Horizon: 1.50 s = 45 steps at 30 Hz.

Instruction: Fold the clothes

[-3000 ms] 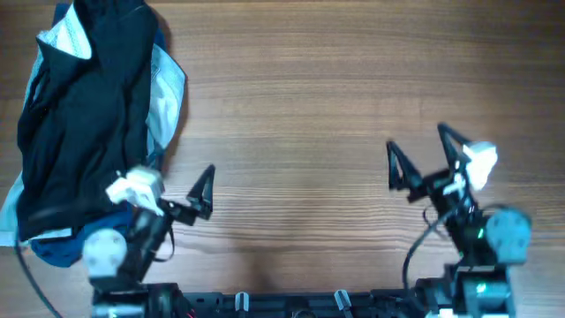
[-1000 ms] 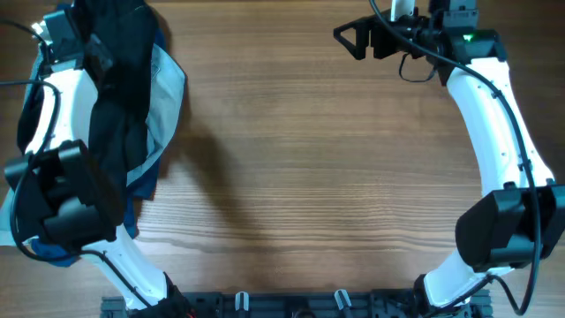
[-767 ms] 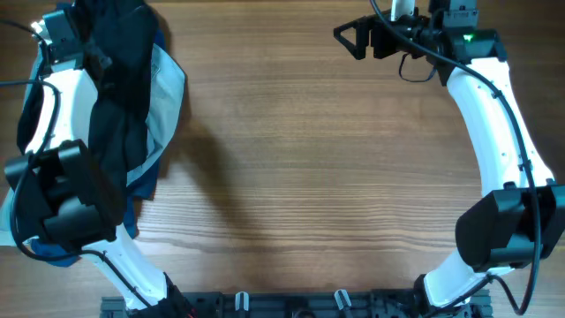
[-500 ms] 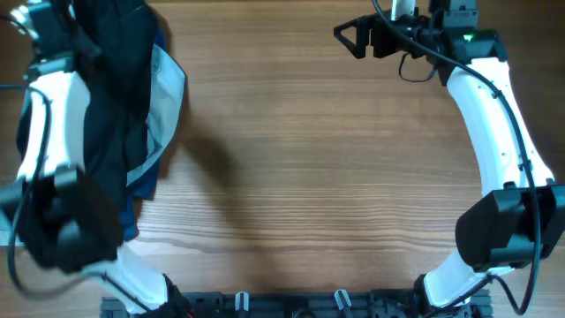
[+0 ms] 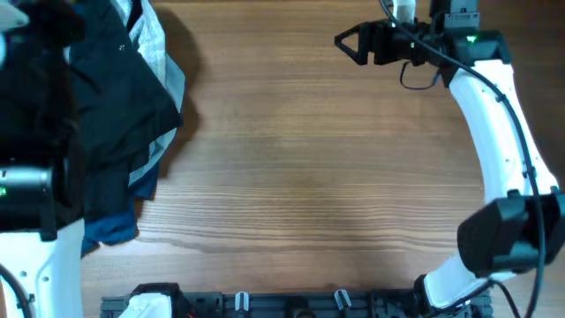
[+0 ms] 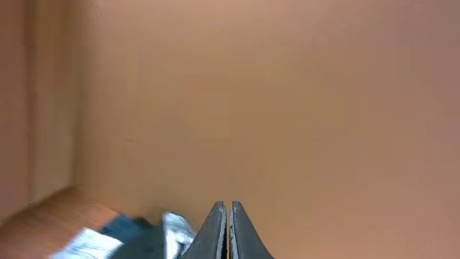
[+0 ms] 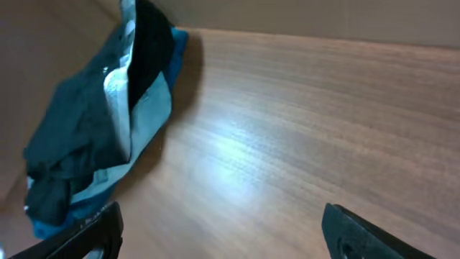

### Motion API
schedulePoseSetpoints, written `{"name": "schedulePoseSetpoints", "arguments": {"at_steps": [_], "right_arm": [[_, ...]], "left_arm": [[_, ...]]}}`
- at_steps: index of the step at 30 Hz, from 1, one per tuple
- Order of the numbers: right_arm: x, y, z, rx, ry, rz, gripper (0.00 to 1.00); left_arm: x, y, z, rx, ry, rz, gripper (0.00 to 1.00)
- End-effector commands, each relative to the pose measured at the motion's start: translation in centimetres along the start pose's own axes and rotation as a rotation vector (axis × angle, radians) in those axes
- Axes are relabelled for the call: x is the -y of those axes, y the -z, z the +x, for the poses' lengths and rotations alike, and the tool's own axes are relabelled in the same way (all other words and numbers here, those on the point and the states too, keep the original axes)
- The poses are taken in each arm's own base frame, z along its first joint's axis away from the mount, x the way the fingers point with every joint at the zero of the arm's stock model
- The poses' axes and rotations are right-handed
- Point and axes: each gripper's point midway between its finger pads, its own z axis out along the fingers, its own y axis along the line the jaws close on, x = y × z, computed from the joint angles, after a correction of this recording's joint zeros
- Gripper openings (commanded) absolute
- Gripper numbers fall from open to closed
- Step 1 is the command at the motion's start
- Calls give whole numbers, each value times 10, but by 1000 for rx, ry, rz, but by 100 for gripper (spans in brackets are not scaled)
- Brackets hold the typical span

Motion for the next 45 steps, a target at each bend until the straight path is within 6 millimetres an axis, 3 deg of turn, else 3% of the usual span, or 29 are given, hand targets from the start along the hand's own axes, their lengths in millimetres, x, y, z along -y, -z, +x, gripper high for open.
{"name": "schedulePoseSetpoints", "arguments": {"at_steps": [1, 4, 6, 8, 11, 13, 14, 20, 27, 31, 33, 39, 45], "right_arm": [[-25, 40, -10, 51, 39, 28, 92], [-23, 40, -1, 16, 3, 40, 92], [-21, 21, 13, -44, -73, 16, 93], [-30, -3, 25, -101, -85, -62, 93], [-55, -52, 44, -183, -70, -191, 94], [-79, -95, 59, -226, -71, -291, 95], [-88, -111, 64, -236, -66, -327, 95], [-167, -220, 101, -225, -42, -530, 98], [-218, -282, 127, -118, -11, -461, 98], [-242, -298, 133, -44, -7, -401, 98], [-244, -309, 139, -11, -19, -349, 97], [-221, -337, 155, 38, -51, -241, 85], [-195, -337, 136, 89, -72, -195, 88]], "left_arm": [[23, 7, 30, -109, 3, 69, 4], [18, 1, 62, -218, -27, 38, 4], [13, -5, 81, -282, -38, 9, 6], [11, -7, 86, -296, -44, 0, 24], [3, -8, 71, -249, -20, -19, 57], [-12, -7, 60, -220, -11, -54, 93], [-21, -6, 57, -217, -11, -78, 100], [-75, 0, 61, -261, 8, -236, 100], [-88, 4, 69, -295, 38, -283, 100], [-89, 6, 72, -309, 39, -289, 100], [-90, 7, 74, -320, 37, -293, 100], [-91, 9, 79, -339, 58, -303, 100], [-91, 9, 79, -340, 57, -303, 100]]}}
